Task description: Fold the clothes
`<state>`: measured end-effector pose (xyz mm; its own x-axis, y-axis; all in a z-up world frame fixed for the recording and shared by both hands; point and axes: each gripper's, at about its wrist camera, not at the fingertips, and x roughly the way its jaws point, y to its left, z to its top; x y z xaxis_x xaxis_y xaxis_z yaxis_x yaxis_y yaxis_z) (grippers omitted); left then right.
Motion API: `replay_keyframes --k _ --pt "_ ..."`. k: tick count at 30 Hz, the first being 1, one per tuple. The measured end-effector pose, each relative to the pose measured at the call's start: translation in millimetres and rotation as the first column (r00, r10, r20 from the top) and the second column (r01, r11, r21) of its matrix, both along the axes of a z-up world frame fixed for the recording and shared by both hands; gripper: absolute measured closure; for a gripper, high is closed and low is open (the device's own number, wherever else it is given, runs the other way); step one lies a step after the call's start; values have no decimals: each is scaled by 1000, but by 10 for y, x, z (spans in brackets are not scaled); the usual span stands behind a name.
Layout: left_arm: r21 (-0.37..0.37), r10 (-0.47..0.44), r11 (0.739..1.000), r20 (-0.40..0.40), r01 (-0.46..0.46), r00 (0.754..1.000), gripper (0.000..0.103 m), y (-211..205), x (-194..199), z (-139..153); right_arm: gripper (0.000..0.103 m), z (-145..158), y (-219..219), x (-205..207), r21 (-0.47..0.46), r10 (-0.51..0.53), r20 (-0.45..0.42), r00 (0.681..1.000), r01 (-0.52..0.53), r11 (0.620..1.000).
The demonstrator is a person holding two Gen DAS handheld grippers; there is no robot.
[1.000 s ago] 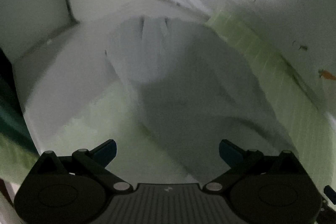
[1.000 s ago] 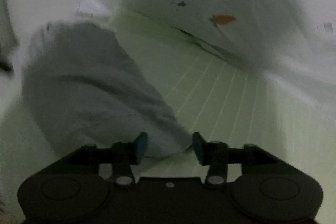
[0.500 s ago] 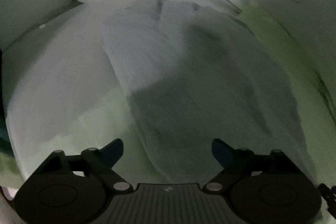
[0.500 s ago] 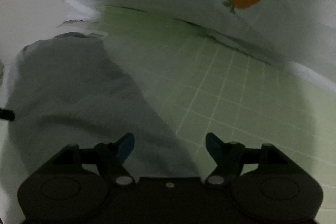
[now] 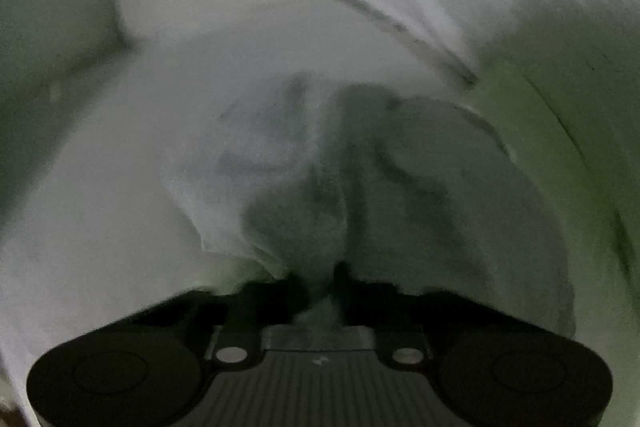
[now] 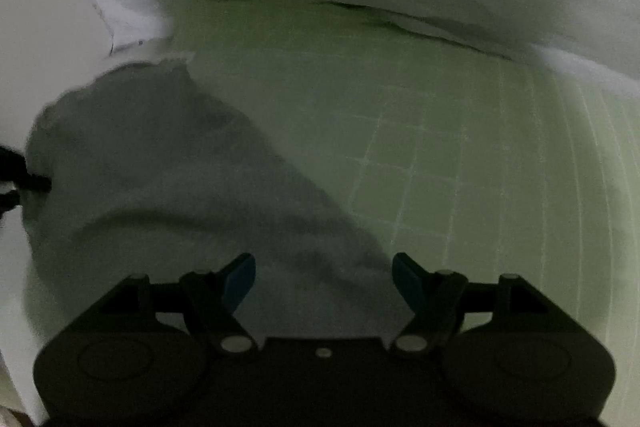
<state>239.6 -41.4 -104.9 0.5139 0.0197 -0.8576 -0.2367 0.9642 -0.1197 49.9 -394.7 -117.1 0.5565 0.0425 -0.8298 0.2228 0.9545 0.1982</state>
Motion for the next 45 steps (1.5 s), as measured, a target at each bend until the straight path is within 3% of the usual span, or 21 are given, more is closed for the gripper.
replay_keyframes --k 3,5,8,10,12,13,14,16,17,18,19,20,22,27,30,32,36,39,41,43,45 --pt "92 -137 987 82 129 987 94 -391 -150 324 26 56 -109 -242 21 -40 31 999 40 999" --pt "139 -251 963 141 232 958 95 -734 -295 588 26 79 -200 -392 37 -81 47 996 79 996" --pt "196 -427 899 199 391 882 96 -1399 -572 879 26 153 -419 -659 62 -163 88 983 158 985" --pt "170 -529 848 219 502 820 98 -1862 -796 993 26 233 -584 -866 62 -240 128 962 234 970" --pt "151 -637 770 225 620 737 98 -2340 -1106 1052 26 300 -746 -1104 53 -299 160 941 294 954" --pt "176 -699 715 220 677 680 97 -2578 -1306 1059 26 316 -814 -1228 44 -325 168 931 322 946" --pt "201 -764 644 216 738 608 96 -2822 -1547 1037 26 323 -884 -1354 35 -351 173 920 351 936" --pt "183 -834 547 199 817 514 89 -3096 -1869 978 26 295 -1015 -1588 22 -409 164 898 411 911" --pt "155 -856 510 189 846 481 86 -3168 -1979 945 26 277 -1070 -1696 22 -437 155 886 439 898" --pt "147 -863 497 185 855 470 81 -3180 -2056 941 26 261 -1115 -1796 26 -462 147 874 464 885" --pt "141 -869 485 181 863 460 67 -3189 -2131 939 26 248 -1142 -1877 32 -481 143 865 482 876" --pt "149 -858 506 188 850 478 53 -3129 -2156 952 25 238 -1154 -1940 38 -493 142 858 493 869" --pt "168 -832 549 203 819 516 38 -3002 -2198 980 24 227 -1132 -2011 44 -500 141 854 500 865" --pt "128 -682 731 167 670 712 30 -2321 -2050 982 23 267 -842 -1890 2 -396 158 905 401 916" --pt "158 -585 810 131 565 800 29 -1833 -2011 923 21 299 -446 -1645 -66 -258 173 951 272 960" --pt "156 -525 848 110 507 844 28 -1521 -2006 888 21 319 -181 -1460 -116 -145 183 972 167 979" --pt "137 -417 904 68 406 906 26 -1022 -1962 795 19 311 378 -1129 -272 109 192 975 -54 961" --pt "135 -369 923 36 361 929 26 -767 -1933 738 18 298 806 -890 -393 297 172 939 -211 895" --pt "135 -346 930 13 341 938 25 -668 -1930 683 19 221 989 -727 -456 367 119 923 -277 846" --pt "126 -333 935 -5 331 943 25 -569 -1909 629 38 171 978 -637 -454 405 98 909 -321 831" --pt "114 -327 938 -13 326 945 25 -545 -1829 563 90 272 822 -598 -417 403 138 905 -316 852"
